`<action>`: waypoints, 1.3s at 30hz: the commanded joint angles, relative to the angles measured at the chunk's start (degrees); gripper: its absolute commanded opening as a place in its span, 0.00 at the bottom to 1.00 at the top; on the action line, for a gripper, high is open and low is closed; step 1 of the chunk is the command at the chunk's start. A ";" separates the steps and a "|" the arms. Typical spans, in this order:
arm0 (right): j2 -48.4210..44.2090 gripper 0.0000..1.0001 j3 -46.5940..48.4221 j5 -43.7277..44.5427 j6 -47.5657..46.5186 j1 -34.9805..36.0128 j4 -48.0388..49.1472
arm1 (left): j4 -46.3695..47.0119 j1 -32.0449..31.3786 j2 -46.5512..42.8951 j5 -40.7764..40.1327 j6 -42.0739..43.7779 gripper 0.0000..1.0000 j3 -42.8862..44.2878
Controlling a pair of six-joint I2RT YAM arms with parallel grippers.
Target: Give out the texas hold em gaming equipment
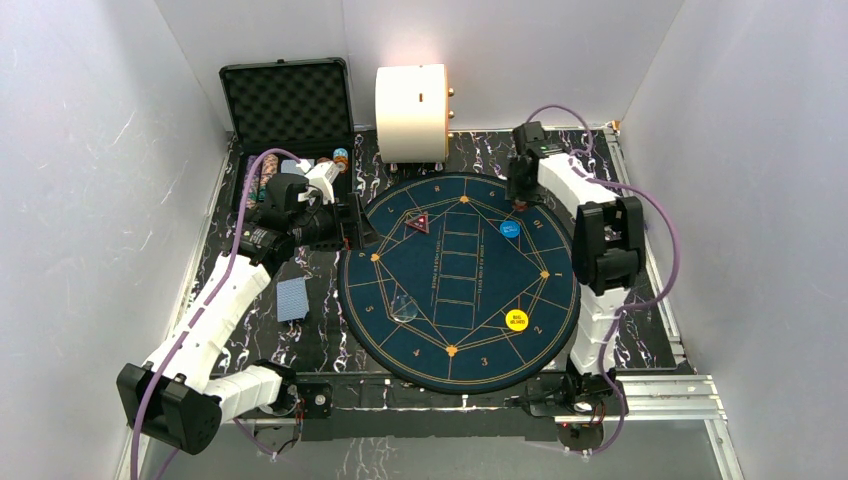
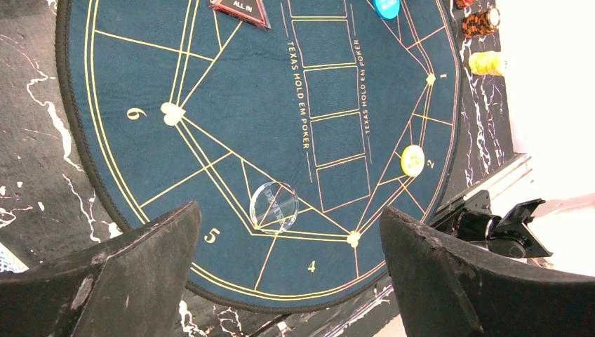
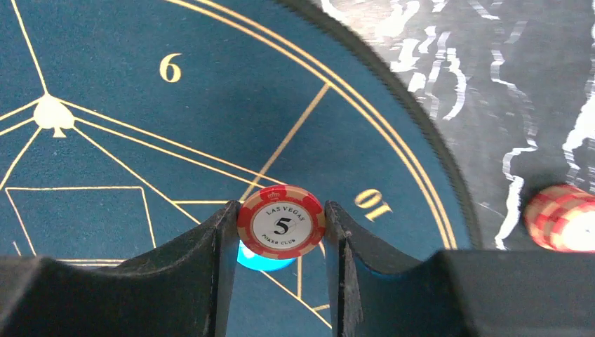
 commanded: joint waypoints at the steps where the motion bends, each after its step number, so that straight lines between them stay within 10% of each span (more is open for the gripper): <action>1: 4.35 0.35 3.18 0.64 2.23 -0.48 0.34 | -0.75 -0.20 -1.26 0.04 0.57 0.98 1.09; 9: 8.41 0.37 4.31 0.24 1.58 -0.46 1.87 | -1.02 -0.20 -1.38 -0.74 1.08 0.98 0.79; 17: 4.68 0.81 7.63 0.29 -0.97 -1.55 -2.19 | -0.86 -0.23 -0.76 -0.43 1.17 0.98 1.08; 39: 0.20 0.86 -1.66 -0.92 -2.38 -20.95 -3.92 | -0.32 -0.18 -0.65 0.22 1.25 0.98 0.69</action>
